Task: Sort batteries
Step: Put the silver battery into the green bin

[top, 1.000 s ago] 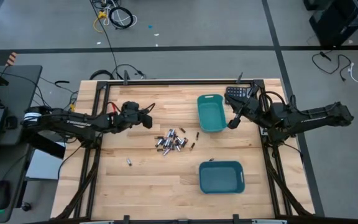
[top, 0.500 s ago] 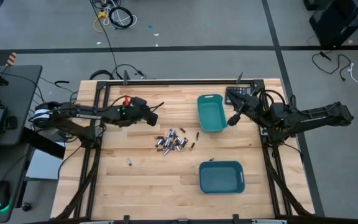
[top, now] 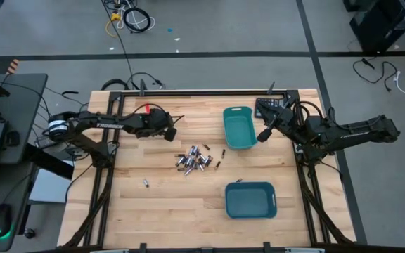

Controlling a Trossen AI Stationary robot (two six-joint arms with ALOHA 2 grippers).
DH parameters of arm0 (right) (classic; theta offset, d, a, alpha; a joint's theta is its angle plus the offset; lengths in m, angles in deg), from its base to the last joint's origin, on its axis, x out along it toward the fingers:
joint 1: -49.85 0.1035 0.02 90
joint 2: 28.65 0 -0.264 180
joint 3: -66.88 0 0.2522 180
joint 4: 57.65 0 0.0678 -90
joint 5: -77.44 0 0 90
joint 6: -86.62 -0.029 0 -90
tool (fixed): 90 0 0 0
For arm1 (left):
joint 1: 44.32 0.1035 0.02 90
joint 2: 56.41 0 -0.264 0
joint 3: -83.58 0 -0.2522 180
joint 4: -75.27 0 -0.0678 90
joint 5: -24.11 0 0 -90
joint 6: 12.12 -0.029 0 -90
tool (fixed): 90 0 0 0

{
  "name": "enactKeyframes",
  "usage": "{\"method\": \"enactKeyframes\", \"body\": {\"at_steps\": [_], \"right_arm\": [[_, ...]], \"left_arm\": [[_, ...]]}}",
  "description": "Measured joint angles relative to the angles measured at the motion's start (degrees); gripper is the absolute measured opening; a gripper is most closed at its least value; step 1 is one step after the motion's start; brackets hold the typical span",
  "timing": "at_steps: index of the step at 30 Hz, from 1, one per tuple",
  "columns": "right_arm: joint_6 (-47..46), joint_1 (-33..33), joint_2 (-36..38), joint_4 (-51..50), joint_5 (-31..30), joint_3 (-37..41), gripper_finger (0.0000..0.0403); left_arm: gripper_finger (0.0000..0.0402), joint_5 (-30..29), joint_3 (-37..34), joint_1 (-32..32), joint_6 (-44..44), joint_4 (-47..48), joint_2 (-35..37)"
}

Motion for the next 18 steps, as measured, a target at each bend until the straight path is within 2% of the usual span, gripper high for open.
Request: {"method": "enactKeyframes", "body": {"at_steps": [7,18], "right_arm": [[0.0,0.0,0.0,0.0,0.0,0.0,0.0038],[0.0,0.0,0.0,-0.8,0.0,0.0,0.0039]], "left_arm": [[0.0035,-0.3,0.0,1.8,-1.2,1.2,0.0],[0.0108,0.5,-0.1,1.8,-1.2,0.8,0.0]]}}
